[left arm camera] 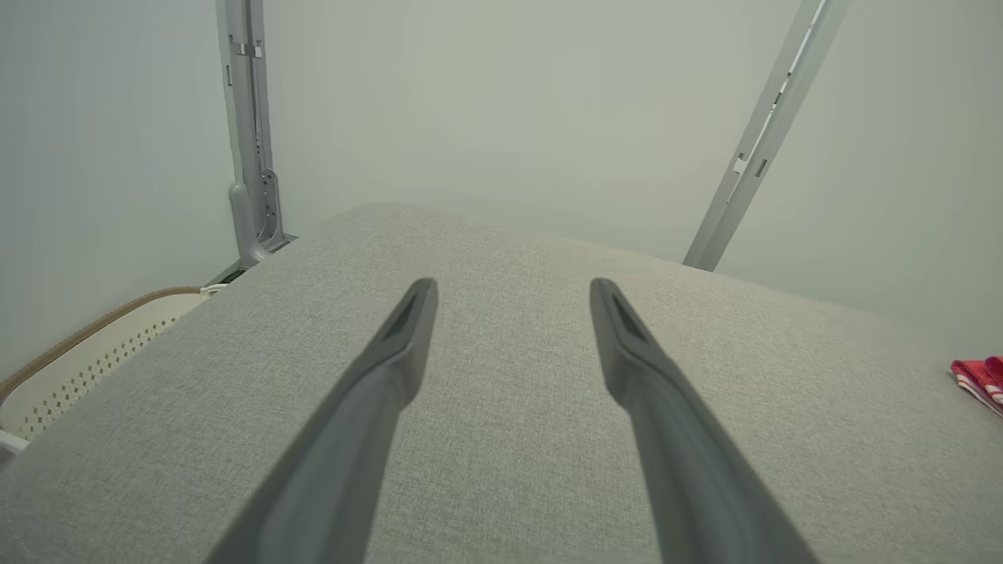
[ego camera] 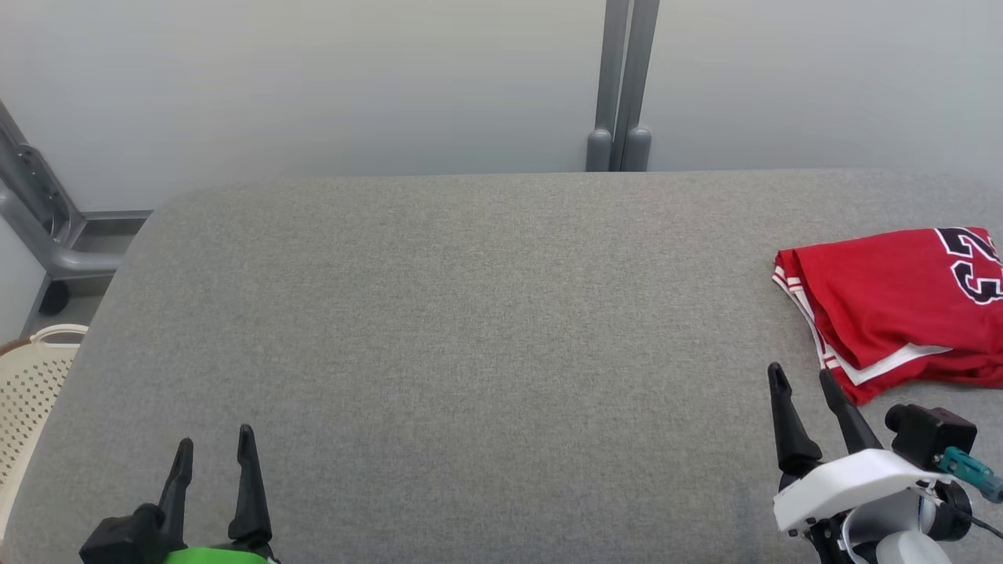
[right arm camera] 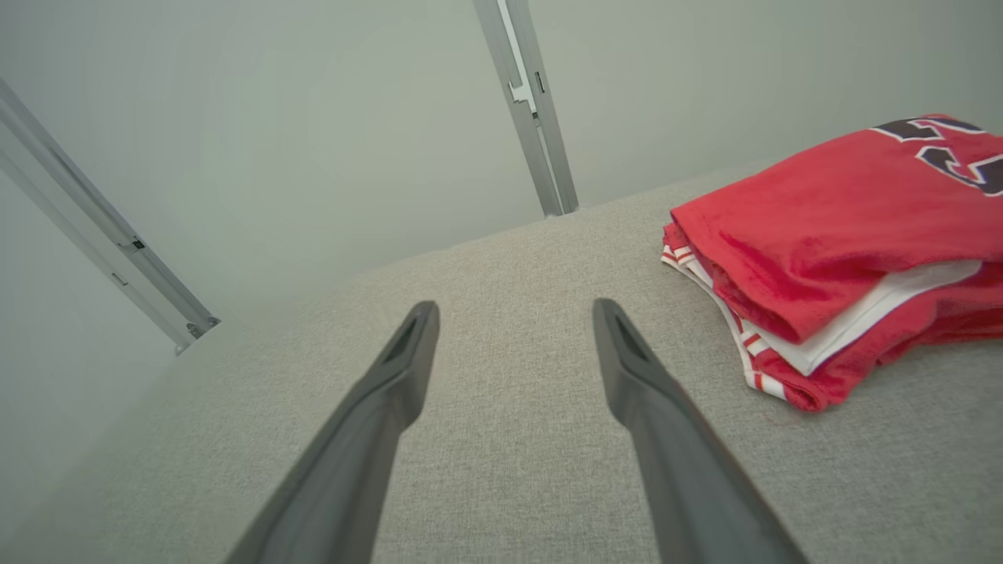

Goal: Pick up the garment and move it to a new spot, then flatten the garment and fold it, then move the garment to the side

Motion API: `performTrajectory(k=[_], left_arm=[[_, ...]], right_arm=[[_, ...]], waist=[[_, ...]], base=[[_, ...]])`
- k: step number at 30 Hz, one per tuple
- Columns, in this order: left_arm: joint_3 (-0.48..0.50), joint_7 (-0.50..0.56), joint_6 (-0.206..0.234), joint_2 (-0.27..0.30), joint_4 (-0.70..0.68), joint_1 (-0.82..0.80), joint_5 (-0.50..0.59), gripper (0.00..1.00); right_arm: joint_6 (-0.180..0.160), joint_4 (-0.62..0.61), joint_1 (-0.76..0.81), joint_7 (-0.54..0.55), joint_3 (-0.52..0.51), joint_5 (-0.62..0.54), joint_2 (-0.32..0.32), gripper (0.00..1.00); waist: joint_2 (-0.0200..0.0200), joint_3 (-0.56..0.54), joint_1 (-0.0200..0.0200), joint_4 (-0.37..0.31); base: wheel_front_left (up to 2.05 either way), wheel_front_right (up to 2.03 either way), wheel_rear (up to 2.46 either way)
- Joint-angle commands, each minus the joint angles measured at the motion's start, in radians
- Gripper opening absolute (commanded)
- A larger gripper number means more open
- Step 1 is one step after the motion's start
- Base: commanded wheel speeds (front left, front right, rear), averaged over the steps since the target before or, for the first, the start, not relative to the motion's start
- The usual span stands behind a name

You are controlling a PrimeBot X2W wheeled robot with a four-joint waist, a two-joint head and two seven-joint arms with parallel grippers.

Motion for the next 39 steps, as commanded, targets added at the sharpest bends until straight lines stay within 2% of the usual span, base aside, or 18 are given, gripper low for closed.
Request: performTrajectory(k=[1, 7, 12, 39], left_arm=[[0.001, -0.002, -0.007, -0.001, 0.008, 0.020, 0.019, 1.00], [-0.016, -0.002, -0.012, 0.004, 0.042, 0.050, 0.092, 1.00], [-0.022, -0.003, -0.009, -0.011, 0.055, 0.068, 0.111, 1.00], [0.017, -0.003, -0.028, -0.025, 0.101, 0.055, 0.104, 1.00]], right_arm=[[0.000, -0.008, 0.022, -0.013, 0.003, -0.013, -0.003, 1.00], [0.000, -0.012, 0.059, -0.041, 0.000, -0.099, -0.003, 1.00], [0.000, 0.009, 0.073, -0.031, 0.013, -0.135, -0.003, 1.00], [0.000, 0.073, 0.049, -0.020, 0.071, -0.128, -0.003, 1.00]], waist=[[0.0000, -0.001, 0.0001, -0.003], [0.0000, 0.000, 0.0001, -0.018], [0.0000, -0.005, 0.0001, -0.023], [0.0000, -0.006, 0.0001, -0.017]], base=[[0.00, 0.00, 0.00], [0.00, 0.00, 0.00], [0.00, 0.00, 0.00], [0.00, 0.00, 0.00]])
